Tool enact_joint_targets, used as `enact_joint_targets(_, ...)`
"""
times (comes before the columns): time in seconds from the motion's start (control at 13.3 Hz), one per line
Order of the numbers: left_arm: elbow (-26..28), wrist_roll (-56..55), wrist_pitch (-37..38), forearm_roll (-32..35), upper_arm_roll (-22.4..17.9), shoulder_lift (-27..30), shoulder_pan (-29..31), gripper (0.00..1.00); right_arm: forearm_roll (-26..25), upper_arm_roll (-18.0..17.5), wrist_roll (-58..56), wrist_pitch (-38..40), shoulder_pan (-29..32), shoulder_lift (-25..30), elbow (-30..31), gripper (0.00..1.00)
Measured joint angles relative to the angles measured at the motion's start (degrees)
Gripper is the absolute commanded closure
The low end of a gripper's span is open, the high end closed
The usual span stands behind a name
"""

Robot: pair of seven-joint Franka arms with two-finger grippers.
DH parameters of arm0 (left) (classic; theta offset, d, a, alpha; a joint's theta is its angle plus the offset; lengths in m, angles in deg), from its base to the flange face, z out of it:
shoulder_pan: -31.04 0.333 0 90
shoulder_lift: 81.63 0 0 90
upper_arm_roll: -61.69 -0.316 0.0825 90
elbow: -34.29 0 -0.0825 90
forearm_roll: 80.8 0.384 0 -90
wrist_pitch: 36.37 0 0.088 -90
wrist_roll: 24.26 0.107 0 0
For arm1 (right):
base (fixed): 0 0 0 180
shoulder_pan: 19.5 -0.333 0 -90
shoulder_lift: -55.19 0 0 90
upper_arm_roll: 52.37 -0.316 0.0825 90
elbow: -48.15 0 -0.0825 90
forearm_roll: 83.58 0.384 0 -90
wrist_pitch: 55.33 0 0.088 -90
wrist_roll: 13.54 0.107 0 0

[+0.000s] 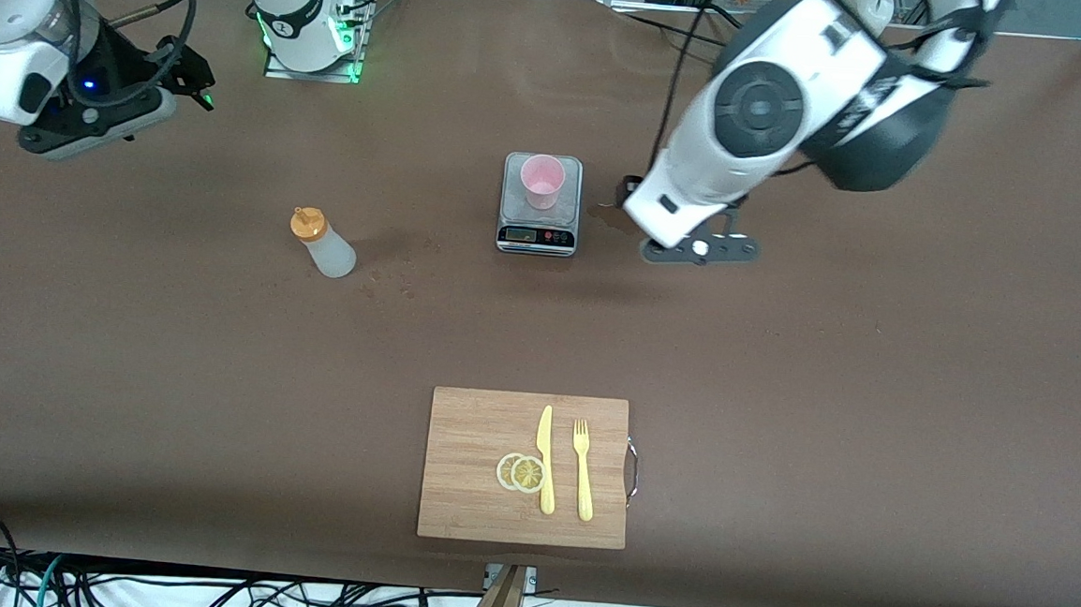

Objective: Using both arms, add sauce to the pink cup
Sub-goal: 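Release the cup on the scale while the right gripper reaches out, then grasp the white sauce bottle with the right gripper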

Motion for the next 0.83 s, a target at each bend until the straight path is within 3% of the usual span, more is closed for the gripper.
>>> enact_joint_targets(0.23,-0.8,9.3,1.1,0.0,-2.2,2.9,3.9,0.0,3.4,0.1,-9.6,0.1,0.2,-1.5,0.7,0.0)
enact_joint_targets(0.53,0.6,24.4,1.7,0.0,-14.0,10.2,5.3,0.0,10.9,0.7,-26.2,-5.2,4.8,-3.7,5.6,0.0)
enact_joint_targets(0.68,5.9,26.9,-1.4,0.0,-18.7,14.7,5.4,0.0,14.9,1.0,-36.9,-9.2,8.6,-4.6,9.6,0.0)
enact_joint_targets(0.83,14.5,27.9,-6.2,0.0,-22.0,19.7,5.5,0.0,19.2,1.2,-47.5,-11.7,11.4,-5.8,13.4,0.0)
